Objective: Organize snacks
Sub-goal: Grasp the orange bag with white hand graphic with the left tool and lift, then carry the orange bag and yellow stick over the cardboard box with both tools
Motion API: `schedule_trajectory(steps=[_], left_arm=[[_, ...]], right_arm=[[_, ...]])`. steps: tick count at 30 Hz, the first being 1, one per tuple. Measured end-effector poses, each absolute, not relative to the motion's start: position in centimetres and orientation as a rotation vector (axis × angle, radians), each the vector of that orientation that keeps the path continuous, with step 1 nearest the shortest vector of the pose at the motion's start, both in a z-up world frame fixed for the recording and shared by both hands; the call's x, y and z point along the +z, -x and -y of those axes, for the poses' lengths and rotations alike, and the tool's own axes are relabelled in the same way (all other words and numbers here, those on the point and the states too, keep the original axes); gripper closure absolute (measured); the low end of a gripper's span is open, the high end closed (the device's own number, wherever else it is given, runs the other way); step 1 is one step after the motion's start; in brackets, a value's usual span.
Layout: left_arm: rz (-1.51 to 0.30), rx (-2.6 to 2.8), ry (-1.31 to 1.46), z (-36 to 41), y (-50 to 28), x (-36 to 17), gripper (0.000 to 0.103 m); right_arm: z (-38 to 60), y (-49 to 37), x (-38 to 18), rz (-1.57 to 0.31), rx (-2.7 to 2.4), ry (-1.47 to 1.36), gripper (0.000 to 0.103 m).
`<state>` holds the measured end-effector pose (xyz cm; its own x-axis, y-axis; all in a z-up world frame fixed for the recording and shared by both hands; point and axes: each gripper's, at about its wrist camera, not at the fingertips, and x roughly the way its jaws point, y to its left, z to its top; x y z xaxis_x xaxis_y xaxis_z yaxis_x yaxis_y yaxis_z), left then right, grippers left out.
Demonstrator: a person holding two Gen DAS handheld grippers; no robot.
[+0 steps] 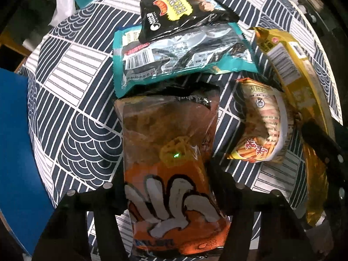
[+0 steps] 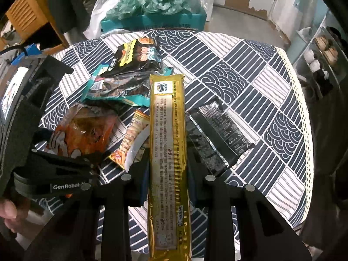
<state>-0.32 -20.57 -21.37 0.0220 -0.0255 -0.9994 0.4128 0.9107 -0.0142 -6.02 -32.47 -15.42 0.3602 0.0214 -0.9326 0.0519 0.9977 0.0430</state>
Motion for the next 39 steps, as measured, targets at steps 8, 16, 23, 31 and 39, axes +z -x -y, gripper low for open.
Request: schedule_trajectory(steps=[8,16,23,31,39], left_arm=[[-1.421,-0.350,-0.346,19.2,0.8,-18.6,0.045],[-1.302,-0.369,-0.387,18.4,1.8,-14.6,0.049],[-1.245,-0.375,-0.372,16.9,2.5,-12.4,0.050],[-1.147,-0.342,-0.377,14.8,2.5,-9.6,0.050],[-1.098,-0.311,-0.358,12.0,2.3,-7.4,0.050]], right_arm=[[32.3,6.0,-14.7,-1.189,-0.018,-0.059,0.076],[31.4,5.8,-13.2,-1.162,-0.012,-0.039,0.076],[30.3,5.6,-11.7,-1.134,0.000,-0.025,0.076],[28.0,5.4,-9.7,-1.097,0.032,0.002,0.076],[25.0,5.0,-7.2,-1.056,0.068,0.033,0.076]])
